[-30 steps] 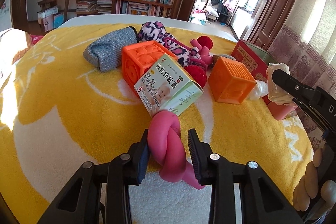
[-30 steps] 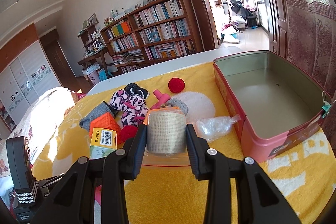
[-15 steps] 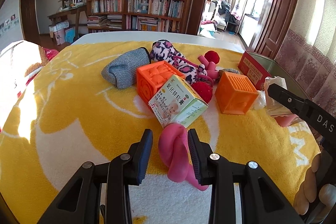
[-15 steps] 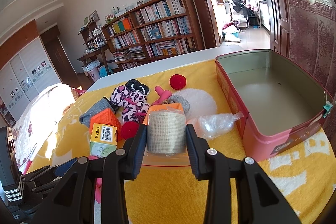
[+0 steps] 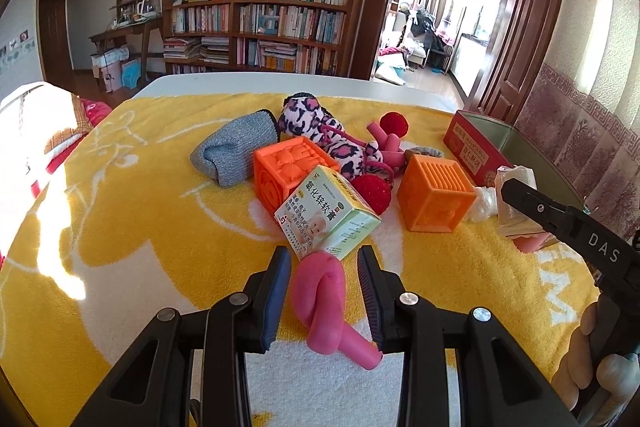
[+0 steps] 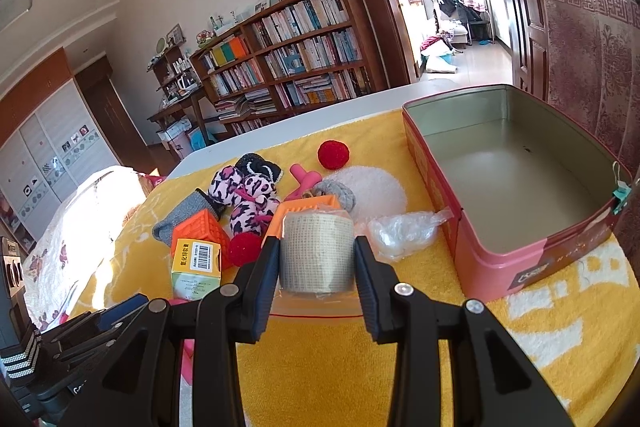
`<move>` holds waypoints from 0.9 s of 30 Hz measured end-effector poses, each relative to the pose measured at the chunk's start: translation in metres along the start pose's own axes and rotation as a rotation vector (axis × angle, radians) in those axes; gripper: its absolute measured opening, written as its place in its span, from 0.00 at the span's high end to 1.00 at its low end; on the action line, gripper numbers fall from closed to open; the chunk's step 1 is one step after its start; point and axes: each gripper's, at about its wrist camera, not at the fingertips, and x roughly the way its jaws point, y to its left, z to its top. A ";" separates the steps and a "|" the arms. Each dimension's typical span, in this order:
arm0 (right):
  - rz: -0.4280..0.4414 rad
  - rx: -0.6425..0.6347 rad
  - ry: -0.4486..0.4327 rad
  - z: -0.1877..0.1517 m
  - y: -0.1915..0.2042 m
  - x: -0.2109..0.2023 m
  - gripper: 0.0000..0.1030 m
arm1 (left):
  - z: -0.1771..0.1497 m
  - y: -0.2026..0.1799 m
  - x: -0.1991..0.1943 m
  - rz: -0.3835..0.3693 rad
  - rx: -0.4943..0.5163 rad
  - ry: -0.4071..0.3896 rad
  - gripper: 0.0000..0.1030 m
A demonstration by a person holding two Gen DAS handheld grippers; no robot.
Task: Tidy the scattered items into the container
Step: 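Carry the tape roll over the pink tin with the right gripper while the left holds the knot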
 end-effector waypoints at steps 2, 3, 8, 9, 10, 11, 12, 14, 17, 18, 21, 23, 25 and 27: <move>-0.018 0.018 -0.017 0.006 -0.010 -0.006 0.61 | 0.007 -0.004 -0.003 -0.014 0.006 -0.012 0.64; -0.031 0.025 -0.030 0.009 -0.016 -0.010 0.61 | 0.011 -0.007 -0.004 -0.022 0.010 -0.018 0.64; -0.116 0.083 -0.107 0.035 -0.054 -0.032 0.61 | 0.028 -0.033 -0.002 -0.078 0.048 -0.030 0.64; -0.132 0.096 -0.120 0.040 -0.062 -0.036 0.61 | 0.031 -0.040 -0.001 -0.093 0.058 -0.028 0.64; -0.149 0.107 -0.132 0.045 -0.071 -0.039 0.61 | 0.034 -0.047 0.001 -0.108 0.067 -0.026 0.64; -0.165 0.110 -0.138 0.051 -0.078 -0.042 0.61 | 0.037 -0.054 0.002 -0.123 0.076 -0.024 0.64; -0.183 0.109 -0.141 0.057 -0.085 -0.044 0.61 | 0.041 -0.062 0.003 -0.139 0.085 -0.023 0.64; -0.215 0.097 -0.147 0.069 -0.095 -0.046 0.61 | 0.048 -0.077 0.005 -0.169 0.104 -0.024 0.64; -0.261 0.086 -0.140 0.083 -0.110 -0.043 0.61 | 0.061 -0.099 0.006 -0.206 0.131 -0.034 0.64; -0.273 0.089 -0.136 0.086 -0.115 -0.042 0.61 | 0.065 -0.107 0.007 -0.218 0.139 -0.036 0.64; -0.289 0.106 -0.113 0.088 -0.130 -0.033 0.61 | 0.078 -0.128 0.012 -0.253 0.159 -0.033 0.64; -0.283 0.129 -0.094 0.083 -0.140 -0.027 0.61 | 0.085 -0.141 0.017 -0.271 0.173 -0.028 0.64; -0.271 0.150 -0.068 0.078 -0.149 -0.022 0.61 | 0.093 -0.154 0.025 -0.283 0.187 -0.019 0.64; -0.266 0.170 -0.052 0.074 -0.155 -0.020 0.61 | 0.098 -0.166 0.034 -0.304 0.196 -0.005 0.64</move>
